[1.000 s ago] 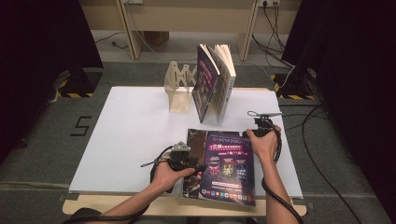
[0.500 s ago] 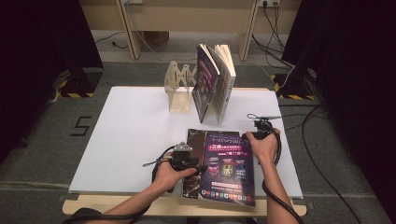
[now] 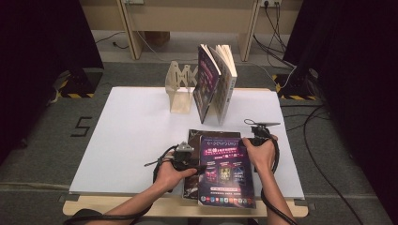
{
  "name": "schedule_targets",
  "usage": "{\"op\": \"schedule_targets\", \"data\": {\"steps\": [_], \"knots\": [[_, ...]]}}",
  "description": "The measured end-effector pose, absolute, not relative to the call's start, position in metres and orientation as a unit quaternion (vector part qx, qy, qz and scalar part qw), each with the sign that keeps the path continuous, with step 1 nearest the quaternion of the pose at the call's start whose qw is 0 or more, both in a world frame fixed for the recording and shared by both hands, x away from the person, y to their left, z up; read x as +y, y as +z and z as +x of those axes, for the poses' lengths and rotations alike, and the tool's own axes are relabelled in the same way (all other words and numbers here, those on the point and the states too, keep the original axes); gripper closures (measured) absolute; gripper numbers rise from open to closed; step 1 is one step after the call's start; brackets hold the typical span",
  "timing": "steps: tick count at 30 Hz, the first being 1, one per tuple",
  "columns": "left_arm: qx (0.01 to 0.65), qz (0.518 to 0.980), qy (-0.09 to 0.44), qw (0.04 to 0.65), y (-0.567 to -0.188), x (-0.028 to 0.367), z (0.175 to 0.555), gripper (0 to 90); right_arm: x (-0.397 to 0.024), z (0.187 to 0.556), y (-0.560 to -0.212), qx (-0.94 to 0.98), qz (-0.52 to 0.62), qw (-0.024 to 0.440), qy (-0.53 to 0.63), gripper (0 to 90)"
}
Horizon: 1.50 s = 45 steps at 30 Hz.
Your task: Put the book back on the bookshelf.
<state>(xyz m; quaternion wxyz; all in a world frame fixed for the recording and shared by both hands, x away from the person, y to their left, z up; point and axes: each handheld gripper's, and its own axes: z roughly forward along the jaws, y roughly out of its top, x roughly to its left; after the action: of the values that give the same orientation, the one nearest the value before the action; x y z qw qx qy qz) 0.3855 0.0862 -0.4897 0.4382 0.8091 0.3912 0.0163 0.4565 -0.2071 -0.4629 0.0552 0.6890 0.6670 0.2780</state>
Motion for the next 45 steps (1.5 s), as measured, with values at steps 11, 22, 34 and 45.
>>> {"op": "schedule_targets", "data": {"steps": [11,22,34,45], "knots": [[0.420,0.799,0.030,0.430,-0.488,0.100,0.390,56.1,-0.191,0.443,-0.460,0.662,0.701,0.053,0.260,56.5],[0.413,0.801,0.031,0.431,-0.488,0.102,0.389,55.3,-0.197,0.467,-0.455,0.685,0.673,0.049,0.276,50.6],[0.405,0.808,0.035,0.428,-0.487,0.103,0.387,58.4,-0.200,0.478,-0.464,0.682,0.671,0.024,0.291,47.9],[0.415,0.805,0.036,0.423,-0.488,0.103,0.387,61.1,-0.196,0.470,-0.450,0.677,0.668,0.050,0.304,54.6]]}}
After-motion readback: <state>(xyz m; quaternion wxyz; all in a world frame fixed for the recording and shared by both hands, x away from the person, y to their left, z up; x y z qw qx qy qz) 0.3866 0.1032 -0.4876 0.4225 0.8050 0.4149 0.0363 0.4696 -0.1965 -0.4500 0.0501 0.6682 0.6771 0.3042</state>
